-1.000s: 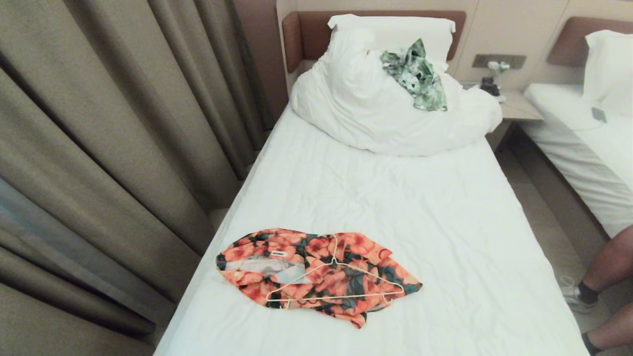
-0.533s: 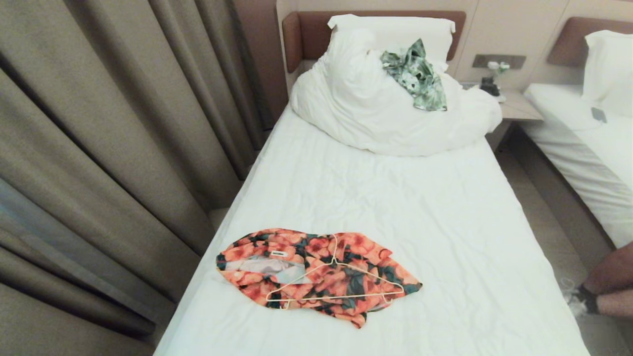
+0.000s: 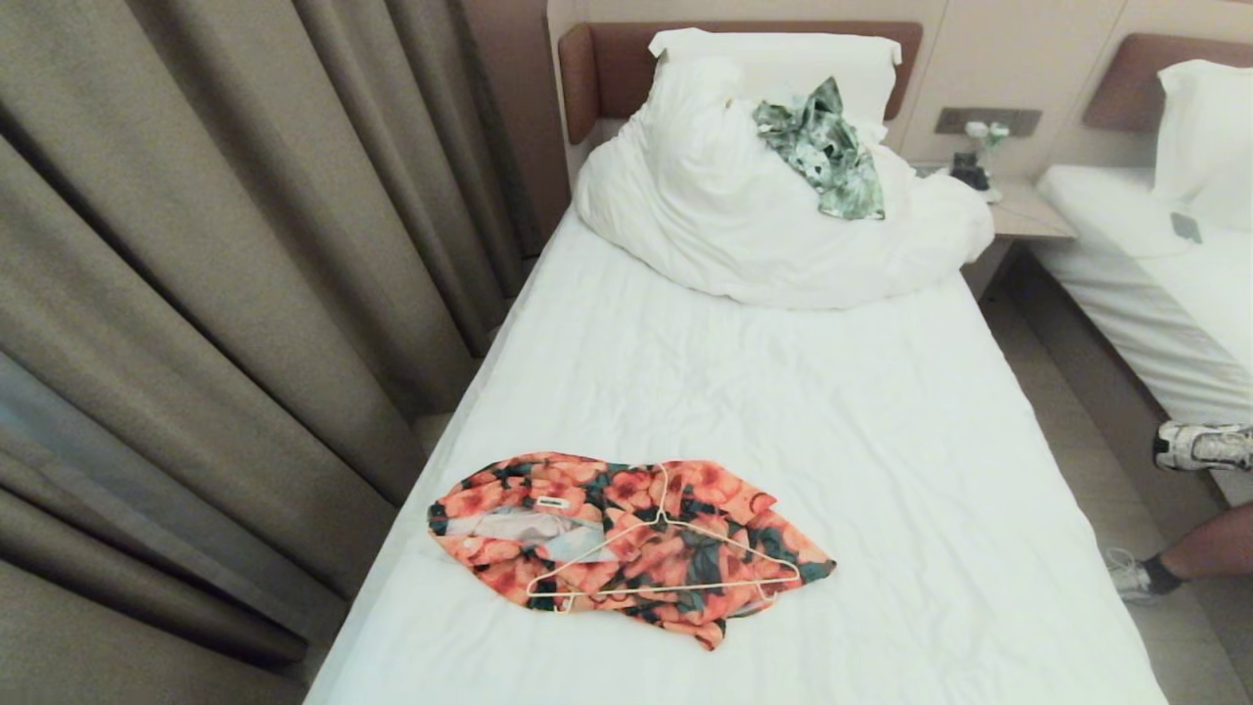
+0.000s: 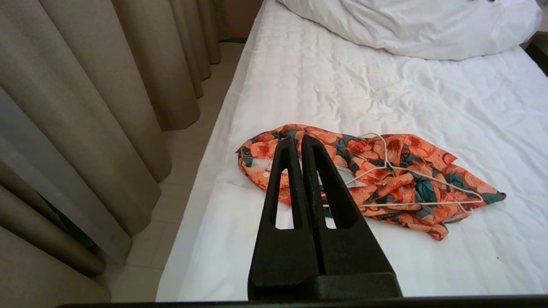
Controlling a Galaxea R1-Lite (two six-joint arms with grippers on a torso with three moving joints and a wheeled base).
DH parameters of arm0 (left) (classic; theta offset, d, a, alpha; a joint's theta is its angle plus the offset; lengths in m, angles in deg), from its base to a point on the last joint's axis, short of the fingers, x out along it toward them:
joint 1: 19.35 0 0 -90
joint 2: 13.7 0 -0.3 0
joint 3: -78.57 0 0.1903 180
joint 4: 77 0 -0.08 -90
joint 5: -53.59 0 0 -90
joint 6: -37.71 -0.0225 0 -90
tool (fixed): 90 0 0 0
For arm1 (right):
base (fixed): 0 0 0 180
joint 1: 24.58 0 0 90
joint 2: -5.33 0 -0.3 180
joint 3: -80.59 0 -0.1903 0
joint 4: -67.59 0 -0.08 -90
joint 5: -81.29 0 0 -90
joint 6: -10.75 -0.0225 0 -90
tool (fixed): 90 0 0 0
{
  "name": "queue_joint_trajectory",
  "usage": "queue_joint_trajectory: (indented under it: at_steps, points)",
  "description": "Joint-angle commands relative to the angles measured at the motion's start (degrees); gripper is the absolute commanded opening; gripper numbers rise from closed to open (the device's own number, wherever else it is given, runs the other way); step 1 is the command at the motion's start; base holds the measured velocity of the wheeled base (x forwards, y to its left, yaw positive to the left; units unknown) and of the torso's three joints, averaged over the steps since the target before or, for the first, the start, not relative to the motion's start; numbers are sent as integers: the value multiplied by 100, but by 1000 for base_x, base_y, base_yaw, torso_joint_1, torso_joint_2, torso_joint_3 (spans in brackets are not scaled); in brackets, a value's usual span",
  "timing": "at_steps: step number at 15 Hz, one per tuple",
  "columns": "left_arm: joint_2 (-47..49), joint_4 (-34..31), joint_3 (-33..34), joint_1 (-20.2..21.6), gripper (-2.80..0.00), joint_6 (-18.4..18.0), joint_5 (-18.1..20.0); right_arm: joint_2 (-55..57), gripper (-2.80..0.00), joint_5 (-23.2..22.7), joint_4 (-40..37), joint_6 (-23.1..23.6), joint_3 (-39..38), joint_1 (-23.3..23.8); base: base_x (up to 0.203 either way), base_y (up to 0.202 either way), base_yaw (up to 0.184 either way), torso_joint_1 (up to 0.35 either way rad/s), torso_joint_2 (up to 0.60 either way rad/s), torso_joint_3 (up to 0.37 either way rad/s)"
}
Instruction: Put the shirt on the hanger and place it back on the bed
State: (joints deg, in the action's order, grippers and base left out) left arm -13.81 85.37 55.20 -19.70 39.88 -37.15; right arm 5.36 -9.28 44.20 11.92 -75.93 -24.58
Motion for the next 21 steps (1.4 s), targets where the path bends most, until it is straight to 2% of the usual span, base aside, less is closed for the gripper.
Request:
queue_joint_trajectory:
  at_steps: [1,21]
  points:
    - [14,6,229,0,-280,1,-6,-2,-280,5,2,-29,-20,0,0,0,0,0,0,0]
    - [11,6,229,0,-280,-4,-6,-9,-280,5,-6,-9,-20,0,0,0,0,0,0,0]
